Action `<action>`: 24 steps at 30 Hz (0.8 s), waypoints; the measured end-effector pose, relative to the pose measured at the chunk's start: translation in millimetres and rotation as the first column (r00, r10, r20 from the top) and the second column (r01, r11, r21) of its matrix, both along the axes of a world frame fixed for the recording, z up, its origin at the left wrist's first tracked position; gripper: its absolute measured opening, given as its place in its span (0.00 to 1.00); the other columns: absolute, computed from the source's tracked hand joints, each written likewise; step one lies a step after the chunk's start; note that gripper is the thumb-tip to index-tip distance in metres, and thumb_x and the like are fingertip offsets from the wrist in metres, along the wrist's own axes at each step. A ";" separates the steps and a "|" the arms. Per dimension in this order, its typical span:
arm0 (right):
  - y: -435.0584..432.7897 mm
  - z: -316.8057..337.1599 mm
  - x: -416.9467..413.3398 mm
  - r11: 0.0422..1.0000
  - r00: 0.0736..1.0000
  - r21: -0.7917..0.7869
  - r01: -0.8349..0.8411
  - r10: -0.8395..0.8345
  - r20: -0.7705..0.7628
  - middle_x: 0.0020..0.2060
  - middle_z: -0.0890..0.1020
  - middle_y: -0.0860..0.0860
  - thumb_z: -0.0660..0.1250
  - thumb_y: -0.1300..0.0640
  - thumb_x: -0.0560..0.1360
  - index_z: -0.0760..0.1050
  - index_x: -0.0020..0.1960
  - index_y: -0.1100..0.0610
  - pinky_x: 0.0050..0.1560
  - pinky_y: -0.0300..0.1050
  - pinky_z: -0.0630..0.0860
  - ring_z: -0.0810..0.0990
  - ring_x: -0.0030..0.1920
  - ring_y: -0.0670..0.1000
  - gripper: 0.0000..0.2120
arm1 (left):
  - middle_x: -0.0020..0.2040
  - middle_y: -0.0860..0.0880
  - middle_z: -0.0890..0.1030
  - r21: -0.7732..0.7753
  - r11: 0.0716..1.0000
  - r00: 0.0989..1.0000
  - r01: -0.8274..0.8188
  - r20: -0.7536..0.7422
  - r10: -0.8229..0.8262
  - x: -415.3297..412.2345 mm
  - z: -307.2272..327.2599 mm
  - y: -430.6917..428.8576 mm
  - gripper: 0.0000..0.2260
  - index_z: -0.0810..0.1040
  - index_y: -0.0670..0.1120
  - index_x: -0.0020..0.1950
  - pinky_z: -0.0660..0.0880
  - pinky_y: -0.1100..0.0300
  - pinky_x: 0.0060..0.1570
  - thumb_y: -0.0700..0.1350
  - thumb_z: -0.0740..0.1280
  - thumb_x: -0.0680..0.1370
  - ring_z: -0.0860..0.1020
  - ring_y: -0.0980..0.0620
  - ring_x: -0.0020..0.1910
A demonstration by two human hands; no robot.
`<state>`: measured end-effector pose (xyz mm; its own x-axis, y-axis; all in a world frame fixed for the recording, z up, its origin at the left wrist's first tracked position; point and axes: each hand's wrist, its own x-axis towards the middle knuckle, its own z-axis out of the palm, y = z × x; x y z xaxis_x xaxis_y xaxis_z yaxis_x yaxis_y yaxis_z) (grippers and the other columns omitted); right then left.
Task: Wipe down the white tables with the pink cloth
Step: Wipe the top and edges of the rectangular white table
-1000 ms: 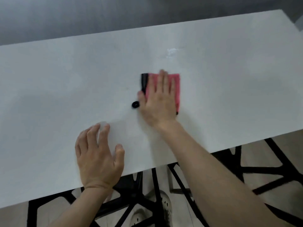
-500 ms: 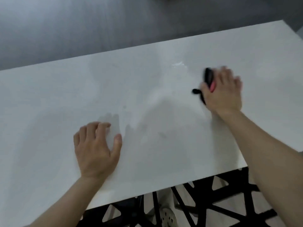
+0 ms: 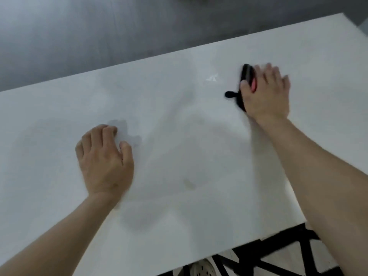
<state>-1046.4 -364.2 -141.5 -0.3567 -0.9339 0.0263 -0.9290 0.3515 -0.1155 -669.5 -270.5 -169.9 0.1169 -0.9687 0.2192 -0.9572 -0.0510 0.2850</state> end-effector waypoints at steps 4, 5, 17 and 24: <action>6.4 -1.0 111.8 0.976 0.978 -0.092 -0.198 0.203 0.052 0.83 0.66 0.59 0.57 0.38 0.84 0.65 0.84 0.59 0.84 0.57 0.54 0.62 0.85 0.60 0.35 | 0.70 0.42 0.75 0.023 1.000 1.000 0.011 -0.008 -0.011 -0.1 1.9 0.3 0.23 0.74 0.45 0.74 0.65 0.37 0.75 0.51 0.56 0.82 0.71 0.37 0.71; 16.4 -3.6 152.7 0.868 0.872 -0.117 -0.483 0.489 0.027 0.81 0.70 0.57 0.60 0.39 0.83 0.70 0.81 0.56 0.81 0.56 0.58 0.66 0.83 0.59 0.32 | 0.70 0.42 0.75 0.026 1.000 1.000 0.008 -0.011 -0.008 -0.5 3.4 0.6 0.24 0.74 0.45 0.75 0.65 0.37 0.75 0.51 0.55 0.82 0.71 0.37 0.72; -39.0 -3.3 92.8 0.994 0.995 -0.053 -0.096 0.098 0.037 0.88 0.56 0.56 0.46 0.39 0.87 0.55 0.88 0.59 0.87 0.58 0.45 0.52 0.88 0.55 0.36 | 0.69 0.44 0.75 0.003 1.000 1.000 0.002 -0.005 -0.002 0.4 -0.1 -0.2 0.24 0.73 0.44 0.75 0.65 0.38 0.74 0.51 0.56 0.81 0.71 0.38 0.70; -17.5 -0.9 151.9 0.405 0.397 -0.054 -0.913 0.910 0.121 0.86 0.63 0.51 0.61 0.40 0.85 0.62 0.86 0.52 0.87 0.51 0.47 0.58 0.87 0.52 0.33 | 0.67 0.43 0.77 -0.006 1.000 1.000 -0.019 0.010 0.019 0.2 1.0 0.4 0.20 0.76 0.41 0.66 0.67 0.39 0.72 0.49 0.57 0.80 0.72 0.37 0.67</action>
